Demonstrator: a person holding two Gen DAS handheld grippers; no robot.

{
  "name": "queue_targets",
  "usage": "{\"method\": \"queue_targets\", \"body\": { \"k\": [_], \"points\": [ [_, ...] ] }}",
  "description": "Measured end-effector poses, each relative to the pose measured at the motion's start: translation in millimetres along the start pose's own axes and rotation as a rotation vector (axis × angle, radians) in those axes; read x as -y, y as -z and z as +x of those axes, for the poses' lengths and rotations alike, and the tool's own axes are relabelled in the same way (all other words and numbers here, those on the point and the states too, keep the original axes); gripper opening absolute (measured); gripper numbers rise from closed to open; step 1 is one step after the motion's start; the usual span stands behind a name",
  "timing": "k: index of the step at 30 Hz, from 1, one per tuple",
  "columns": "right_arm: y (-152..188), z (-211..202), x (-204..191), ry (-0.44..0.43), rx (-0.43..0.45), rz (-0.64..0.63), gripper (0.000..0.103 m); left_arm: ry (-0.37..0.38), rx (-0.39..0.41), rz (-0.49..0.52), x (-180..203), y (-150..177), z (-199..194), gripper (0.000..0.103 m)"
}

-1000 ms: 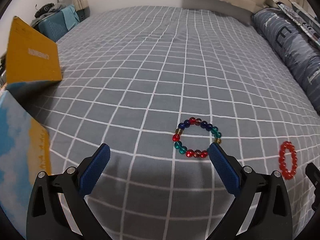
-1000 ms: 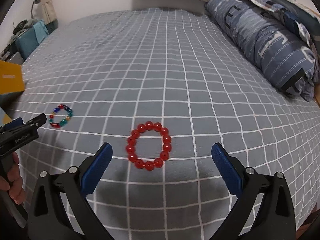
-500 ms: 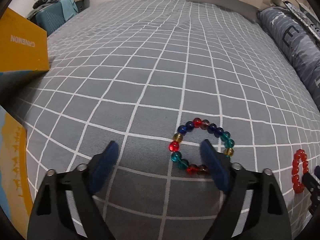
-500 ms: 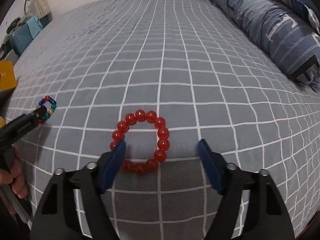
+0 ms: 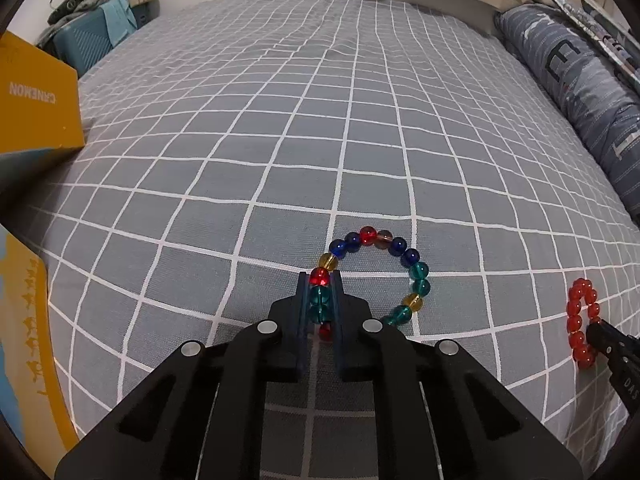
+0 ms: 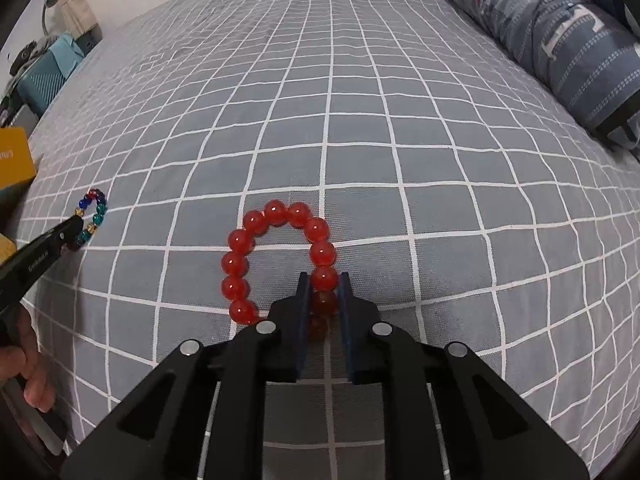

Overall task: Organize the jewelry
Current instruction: 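Grasp the multicolour bead bracelet with left tool while right tool grasps the red bead bracelet, then carry multicolour and red bead bracelets into the white box and open both tools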

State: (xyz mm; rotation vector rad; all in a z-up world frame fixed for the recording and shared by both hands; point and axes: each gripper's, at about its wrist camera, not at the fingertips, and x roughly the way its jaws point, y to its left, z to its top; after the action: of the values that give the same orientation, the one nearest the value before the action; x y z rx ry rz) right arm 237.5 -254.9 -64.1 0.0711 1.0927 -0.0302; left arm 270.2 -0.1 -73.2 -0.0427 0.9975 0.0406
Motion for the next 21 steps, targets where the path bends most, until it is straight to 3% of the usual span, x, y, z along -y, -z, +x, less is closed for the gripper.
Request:
{"method": "queue_targets", "body": {
  "k": [12, 21],
  "points": [
    [0.8, -8.7, 1.1, -0.005, 0.01, 0.018, 0.013, 0.011, -0.009, 0.027, 3.4, -1.9, -11.5, 0.009],
    [0.7, -31.0, -1.7, -0.022, 0.061, 0.012, 0.013, 0.061, -0.004, 0.034, 7.2, -3.2, -34.3, 0.009]
  ]
}}
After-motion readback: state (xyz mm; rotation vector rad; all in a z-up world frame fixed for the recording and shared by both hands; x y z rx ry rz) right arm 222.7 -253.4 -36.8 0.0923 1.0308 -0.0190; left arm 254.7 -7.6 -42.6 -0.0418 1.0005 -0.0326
